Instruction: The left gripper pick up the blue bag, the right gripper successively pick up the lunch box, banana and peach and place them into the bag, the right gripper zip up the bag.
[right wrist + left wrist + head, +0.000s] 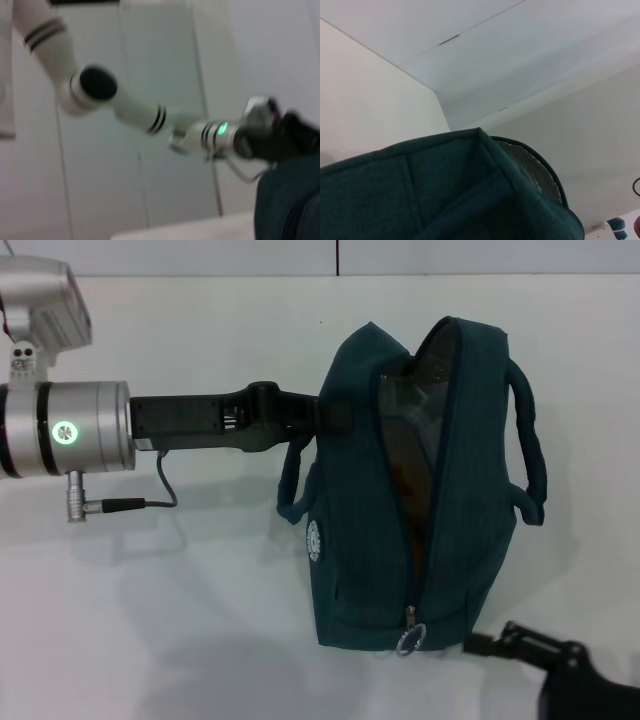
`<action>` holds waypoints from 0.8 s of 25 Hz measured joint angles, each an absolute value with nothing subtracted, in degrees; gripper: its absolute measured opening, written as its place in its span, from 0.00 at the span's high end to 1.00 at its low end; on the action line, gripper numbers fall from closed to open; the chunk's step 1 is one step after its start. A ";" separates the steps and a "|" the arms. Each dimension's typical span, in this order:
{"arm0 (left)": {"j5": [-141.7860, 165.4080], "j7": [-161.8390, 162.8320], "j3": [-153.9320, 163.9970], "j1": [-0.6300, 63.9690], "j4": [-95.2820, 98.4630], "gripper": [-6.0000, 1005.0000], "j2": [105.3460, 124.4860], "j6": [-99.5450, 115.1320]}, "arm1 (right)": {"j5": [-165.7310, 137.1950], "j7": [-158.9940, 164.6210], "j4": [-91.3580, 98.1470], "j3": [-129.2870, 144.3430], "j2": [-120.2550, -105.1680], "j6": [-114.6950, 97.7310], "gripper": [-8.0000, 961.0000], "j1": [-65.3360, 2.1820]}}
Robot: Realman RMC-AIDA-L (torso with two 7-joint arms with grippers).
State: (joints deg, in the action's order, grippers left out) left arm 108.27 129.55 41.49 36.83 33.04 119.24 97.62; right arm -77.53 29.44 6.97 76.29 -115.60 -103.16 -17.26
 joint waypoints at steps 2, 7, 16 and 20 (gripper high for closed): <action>108.27 129.55 41.53 36.87 33.04 0.91 119.29 97.62 | -77.39 29.56 6.96 78.04 -115.86 -100.54 0.11 -18.29; 108.14 129.55 41.62 36.98 33.04 0.91 119.43 97.75 | -75.59 29.79 7.12 78.81 -116.19 -96.48 0.11 -19.78; 104.89 128.03 42.09 37.36 29.42 0.91 119.52 98.04 | -74.00 30.02 8.30 79.68 -116.19 -94.61 0.11 -21.03; 103.49 127.18 42.10 37.53 28.03 0.91 119.53 98.01 | -74.00 30.91 8.33 80.59 -116.19 -94.60 0.11 -21.57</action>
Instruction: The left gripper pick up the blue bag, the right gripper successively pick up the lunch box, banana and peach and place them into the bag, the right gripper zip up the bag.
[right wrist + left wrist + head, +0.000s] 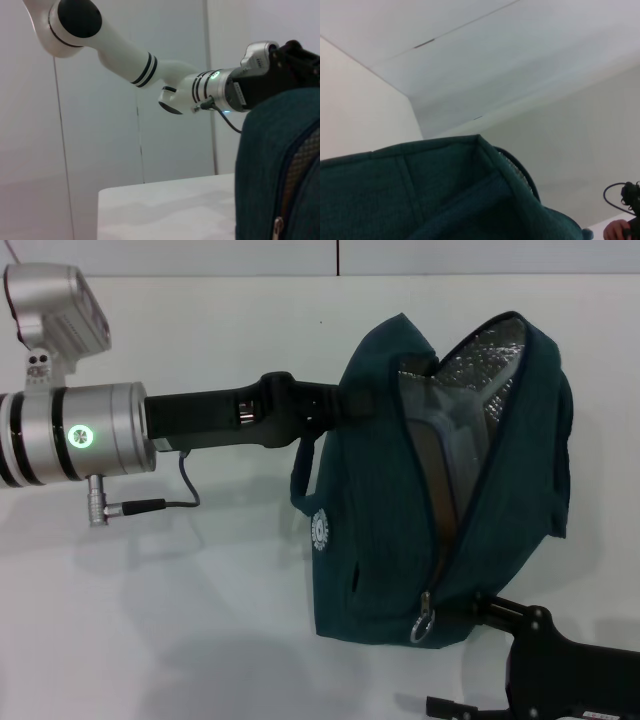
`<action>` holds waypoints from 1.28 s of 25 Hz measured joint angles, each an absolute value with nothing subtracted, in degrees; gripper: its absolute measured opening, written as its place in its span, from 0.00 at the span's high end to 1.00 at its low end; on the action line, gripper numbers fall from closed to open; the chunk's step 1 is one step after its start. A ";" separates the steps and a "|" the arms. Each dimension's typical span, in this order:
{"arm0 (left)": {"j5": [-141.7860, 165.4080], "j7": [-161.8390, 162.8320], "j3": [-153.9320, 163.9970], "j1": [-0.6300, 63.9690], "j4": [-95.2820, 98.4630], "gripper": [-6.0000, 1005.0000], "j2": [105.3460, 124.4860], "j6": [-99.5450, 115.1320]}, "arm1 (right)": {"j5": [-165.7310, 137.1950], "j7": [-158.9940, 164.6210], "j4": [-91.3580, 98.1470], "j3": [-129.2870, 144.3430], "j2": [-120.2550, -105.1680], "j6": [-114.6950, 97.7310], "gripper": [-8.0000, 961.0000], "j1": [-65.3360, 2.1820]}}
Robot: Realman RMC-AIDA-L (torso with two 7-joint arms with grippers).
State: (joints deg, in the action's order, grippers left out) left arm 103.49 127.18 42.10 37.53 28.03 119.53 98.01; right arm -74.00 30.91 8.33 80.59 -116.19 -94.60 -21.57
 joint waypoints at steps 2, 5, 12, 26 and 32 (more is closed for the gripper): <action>102.80 127.12 42.11 37.46 28.00 0.91 119.57 98.01 | -73.96 31.05 8.63 81.12 -116.19 -94.73 0.11 -21.62; 101.71 126.71 42.14 37.23 27.21 0.91 119.70 98.05 | -72.92 31.13 8.97 81.82 -116.19 -94.82 0.11 -21.69; 101.00 125.20 42.19 37.03 25.00 0.91 119.56 98.12 | -70.36 32.09 8.51 81.99 -116.19 -94.53 0.11 -21.37; 101.06 124.37 42.18 35.63 25.16 0.91 119.34 98.19 | -57.31 36.57 14.78 100.98 -116.19 -88.81 0.11 -21.32; 101.06 124.42 42.19 35.59 25.38 0.90 119.30 98.19 | -54.25 36.98 14.55 101.29 -116.13 -89.34 0.11 -20.67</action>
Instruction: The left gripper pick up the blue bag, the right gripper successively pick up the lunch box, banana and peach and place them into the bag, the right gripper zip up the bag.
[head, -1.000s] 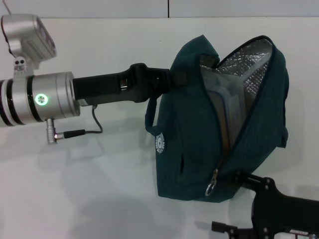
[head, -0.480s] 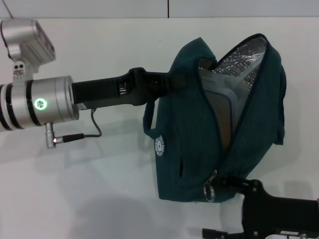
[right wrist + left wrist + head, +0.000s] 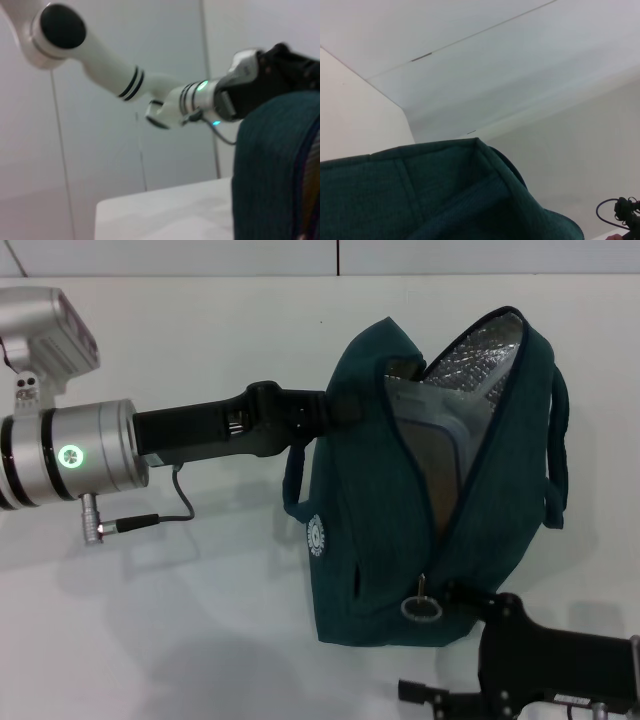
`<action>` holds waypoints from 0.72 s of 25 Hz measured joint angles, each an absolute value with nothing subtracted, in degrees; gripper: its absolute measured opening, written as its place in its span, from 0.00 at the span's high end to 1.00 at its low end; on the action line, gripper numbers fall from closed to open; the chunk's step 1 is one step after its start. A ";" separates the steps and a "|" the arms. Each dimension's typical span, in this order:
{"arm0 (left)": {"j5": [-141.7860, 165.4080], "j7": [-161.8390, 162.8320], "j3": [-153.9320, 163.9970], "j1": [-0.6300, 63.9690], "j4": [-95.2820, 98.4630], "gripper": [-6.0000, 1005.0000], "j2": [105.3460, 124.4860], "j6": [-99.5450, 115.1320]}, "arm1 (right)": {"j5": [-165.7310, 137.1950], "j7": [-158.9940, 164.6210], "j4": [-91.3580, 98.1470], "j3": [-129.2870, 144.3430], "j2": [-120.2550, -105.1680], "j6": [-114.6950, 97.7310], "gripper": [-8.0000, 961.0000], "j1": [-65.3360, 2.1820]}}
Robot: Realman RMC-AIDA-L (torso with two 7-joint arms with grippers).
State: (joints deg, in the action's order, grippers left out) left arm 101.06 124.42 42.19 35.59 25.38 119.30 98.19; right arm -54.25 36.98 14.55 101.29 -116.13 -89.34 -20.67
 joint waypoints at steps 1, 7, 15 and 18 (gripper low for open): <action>101.06 124.42 42.19 35.59 25.40 0.90 119.30 98.19 | -53.38 37.05 14.37 101.29 -116.08 -89.70 0.12 -20.50; 101.29 124.42 42.18 35.59 25.48 0.90 119.27 98.18 | -52.50 39.60 14.21 101.09 -115.84 -90.88 0.14 -20.25; 101.52 124.38 42.86 35.92 25.49 0.90 119.26 98.16 | -52.87 40.19 14.21 101.46 -115.84 -89.68 0.17 -20.46; 101.55 124.37 42.89 35.91 25.49 0.90 119.26 98.16 | -52.92 40.19 14.26 102.02 -115.83 -88.89 0.36 -20.53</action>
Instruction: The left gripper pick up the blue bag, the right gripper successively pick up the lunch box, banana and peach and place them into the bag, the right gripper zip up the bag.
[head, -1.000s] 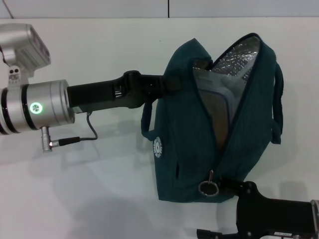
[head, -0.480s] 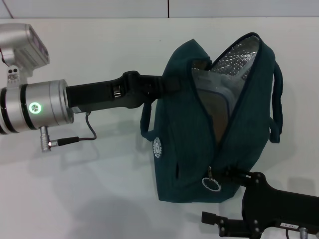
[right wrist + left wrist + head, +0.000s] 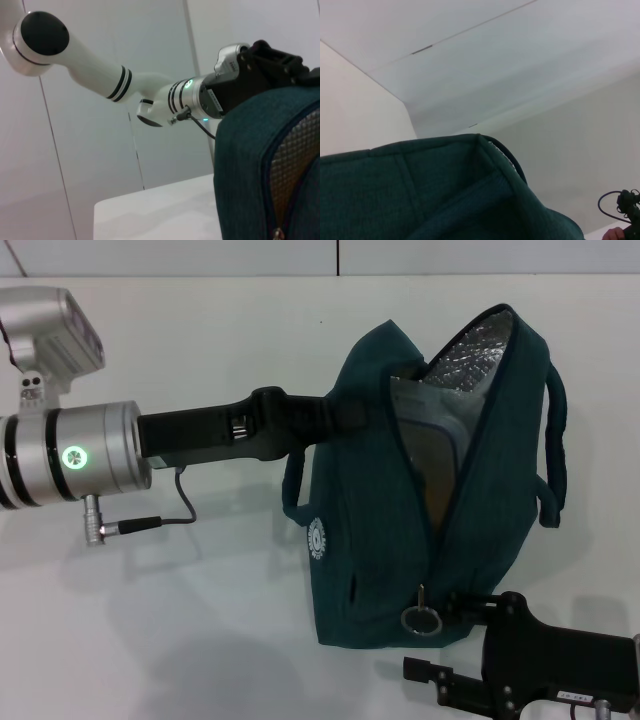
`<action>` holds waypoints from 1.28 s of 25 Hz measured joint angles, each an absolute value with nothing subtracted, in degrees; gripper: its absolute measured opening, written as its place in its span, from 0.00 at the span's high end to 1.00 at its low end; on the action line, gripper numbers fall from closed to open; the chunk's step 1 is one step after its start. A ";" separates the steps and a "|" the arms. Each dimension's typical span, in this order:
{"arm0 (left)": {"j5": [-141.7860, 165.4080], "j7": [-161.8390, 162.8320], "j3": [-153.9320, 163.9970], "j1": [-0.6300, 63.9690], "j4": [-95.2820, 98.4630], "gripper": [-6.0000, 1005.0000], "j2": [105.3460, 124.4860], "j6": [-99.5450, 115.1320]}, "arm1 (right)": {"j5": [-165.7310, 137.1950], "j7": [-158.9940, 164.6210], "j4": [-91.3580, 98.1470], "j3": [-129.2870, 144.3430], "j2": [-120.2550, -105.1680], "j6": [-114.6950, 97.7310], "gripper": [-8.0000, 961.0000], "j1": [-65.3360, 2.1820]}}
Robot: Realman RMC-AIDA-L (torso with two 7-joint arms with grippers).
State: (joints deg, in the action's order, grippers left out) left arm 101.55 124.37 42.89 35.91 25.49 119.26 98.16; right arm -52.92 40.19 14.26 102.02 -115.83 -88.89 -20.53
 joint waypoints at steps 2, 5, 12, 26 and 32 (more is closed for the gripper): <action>101.56 124.36 42.89 35.83 25.49 0.90 119.26 98.17 | -52.91 40.19 14.38 102.20 -115.84 -88.45 0.41 -20.54; 101.59 124.37 42.89 35.80 25.49 0.90 119.26 98.18 | -52.91 40.18 14.44 102.21 -115.84 -87.91 0.47 -20.56; 101.31 124.24 42.89 35.61 25.49 0.90 119.35 98.23 | -52.68 40.17 14.67 102.21 -115.92 -87.44 0.56 -20.75; 101.17 123.80 42.76 35.59 25.49 0.90 119.26 98.26 | -52.49 40.18 14.86 102.21 -115.93 -87.23 0.84 -20.82; 101.14 123.72 42.80 35.54 25.49 0.90 119.26 98.23 | -52.38 40.20 14.86 101.81 -115.92 -87.26 0.97 -20.64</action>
State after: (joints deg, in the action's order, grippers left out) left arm 101.14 123.72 42.80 35.54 25.49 119.26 98.23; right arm -52.38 40.21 14.86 101.81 -115.92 -87.26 -20.64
